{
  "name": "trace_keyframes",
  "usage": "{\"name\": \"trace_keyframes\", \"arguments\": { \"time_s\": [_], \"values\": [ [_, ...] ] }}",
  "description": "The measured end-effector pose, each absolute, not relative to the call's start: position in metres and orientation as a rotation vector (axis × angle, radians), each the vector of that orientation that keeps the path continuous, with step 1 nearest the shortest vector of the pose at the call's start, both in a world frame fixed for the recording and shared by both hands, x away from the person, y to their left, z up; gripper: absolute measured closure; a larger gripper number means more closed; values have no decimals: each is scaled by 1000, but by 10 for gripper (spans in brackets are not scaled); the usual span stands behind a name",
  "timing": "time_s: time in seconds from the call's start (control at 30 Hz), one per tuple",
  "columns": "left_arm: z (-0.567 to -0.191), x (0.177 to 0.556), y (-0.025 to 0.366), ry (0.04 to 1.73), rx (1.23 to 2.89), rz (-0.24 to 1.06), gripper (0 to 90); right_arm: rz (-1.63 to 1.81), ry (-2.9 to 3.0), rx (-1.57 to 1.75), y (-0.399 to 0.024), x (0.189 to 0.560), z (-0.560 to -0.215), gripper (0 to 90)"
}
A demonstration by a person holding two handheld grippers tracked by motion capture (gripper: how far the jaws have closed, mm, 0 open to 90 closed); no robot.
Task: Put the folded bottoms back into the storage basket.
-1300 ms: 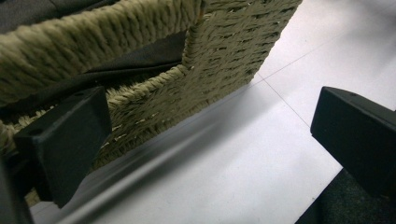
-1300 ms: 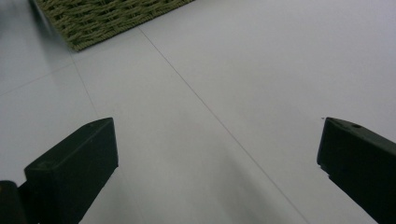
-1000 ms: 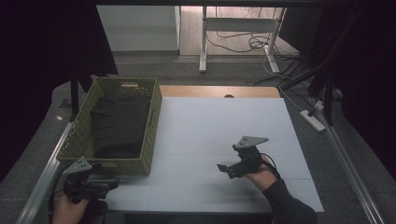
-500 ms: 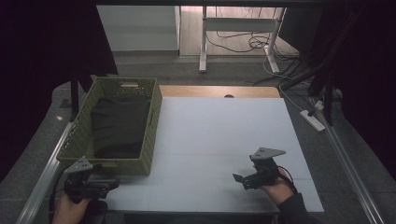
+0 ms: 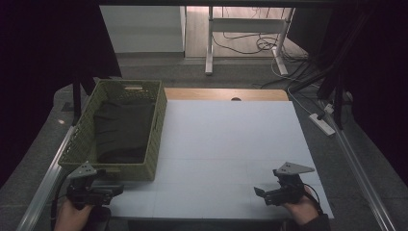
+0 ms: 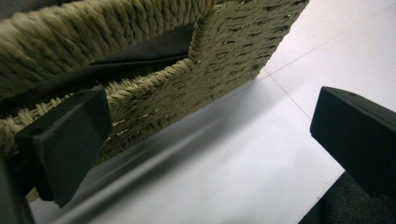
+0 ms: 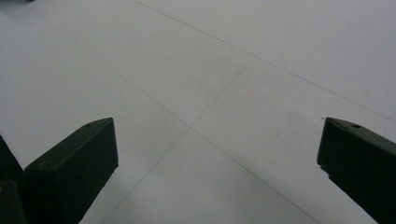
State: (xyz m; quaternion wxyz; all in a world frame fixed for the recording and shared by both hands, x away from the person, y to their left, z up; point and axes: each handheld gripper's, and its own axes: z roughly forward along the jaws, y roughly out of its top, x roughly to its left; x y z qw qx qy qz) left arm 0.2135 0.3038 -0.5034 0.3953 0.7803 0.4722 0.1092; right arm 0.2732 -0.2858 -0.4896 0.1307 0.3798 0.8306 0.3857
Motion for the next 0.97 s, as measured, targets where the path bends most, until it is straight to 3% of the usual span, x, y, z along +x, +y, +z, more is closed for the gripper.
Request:
{"name": "trace_keyframes", "arguments": {
  "time_s": [0.43,0.97],
  "values": [
    [-504,214,304,1206,1982,272,2,1129,2323,1228,-315,255,-485,0],
    [-504,215,305,1228,1970,266,3,1086,2307,1236,-323,239,-482,0]
  ]
}}
